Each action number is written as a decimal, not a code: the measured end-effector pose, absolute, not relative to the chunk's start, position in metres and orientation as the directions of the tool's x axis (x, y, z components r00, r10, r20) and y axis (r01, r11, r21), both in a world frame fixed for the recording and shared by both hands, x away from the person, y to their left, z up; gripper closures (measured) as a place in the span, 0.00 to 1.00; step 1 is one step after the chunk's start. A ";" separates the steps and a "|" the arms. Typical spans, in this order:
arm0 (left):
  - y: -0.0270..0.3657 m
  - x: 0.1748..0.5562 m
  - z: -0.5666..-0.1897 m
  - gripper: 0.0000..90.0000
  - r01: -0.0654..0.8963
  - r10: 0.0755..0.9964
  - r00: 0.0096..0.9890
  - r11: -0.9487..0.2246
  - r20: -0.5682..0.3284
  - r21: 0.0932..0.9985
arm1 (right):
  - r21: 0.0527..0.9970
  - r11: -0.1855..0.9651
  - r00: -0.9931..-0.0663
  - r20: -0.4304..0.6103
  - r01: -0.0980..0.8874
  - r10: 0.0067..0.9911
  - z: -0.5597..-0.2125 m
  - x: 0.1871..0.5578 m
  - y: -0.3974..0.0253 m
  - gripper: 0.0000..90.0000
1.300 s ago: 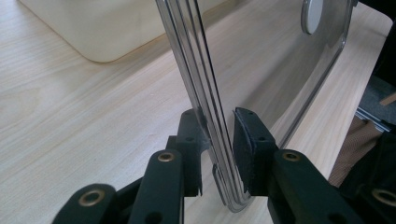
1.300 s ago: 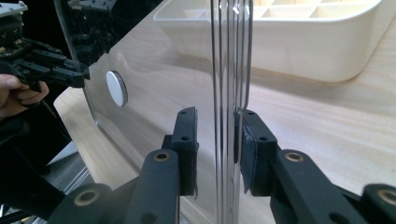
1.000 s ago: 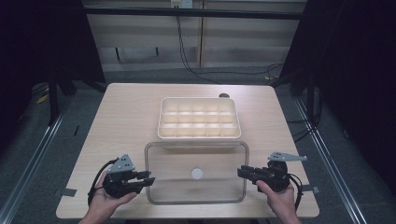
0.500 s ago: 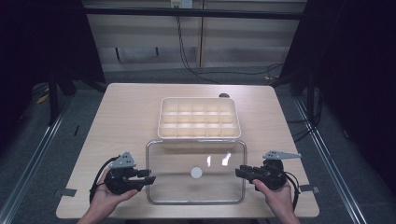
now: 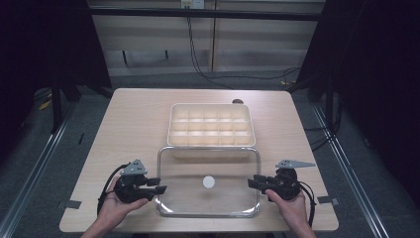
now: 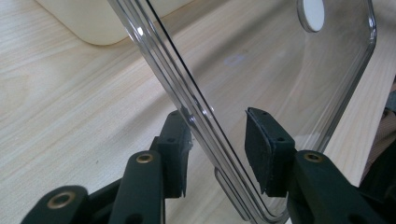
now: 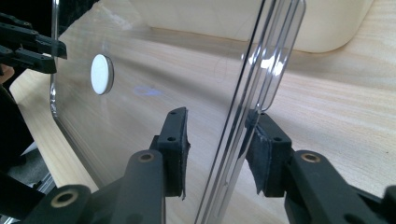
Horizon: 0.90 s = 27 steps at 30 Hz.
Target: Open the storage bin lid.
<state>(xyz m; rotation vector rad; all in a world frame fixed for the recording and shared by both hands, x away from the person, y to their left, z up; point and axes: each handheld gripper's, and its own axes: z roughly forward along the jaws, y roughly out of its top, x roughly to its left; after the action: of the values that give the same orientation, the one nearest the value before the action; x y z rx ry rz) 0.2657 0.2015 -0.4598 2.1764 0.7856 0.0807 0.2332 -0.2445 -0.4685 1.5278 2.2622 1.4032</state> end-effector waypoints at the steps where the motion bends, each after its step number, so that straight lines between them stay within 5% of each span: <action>1: 0.202 0.265 -0.460 0.67 0.511 0.559 0.806 -0.489 -0.196 0.707 | 0.706 0.088 -0.500 0.401 0.702 0.768 -0.469 0.233 -0.244 0.67; 27: 0.201 0.272 -0.477 0.60 0.533 0.564 0.800 -0.512 -0.204 0.673 | 0.667 0.110 -0.460 0.375 0.737 0.805 -0.487 0.245 -0.237 0.55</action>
<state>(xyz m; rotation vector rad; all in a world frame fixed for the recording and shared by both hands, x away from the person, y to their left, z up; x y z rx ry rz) 0.2723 0.2008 -0.4766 2.2200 0.8059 0.0518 0.2451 -0.2367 -0.4868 1.5873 2.2778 1.2873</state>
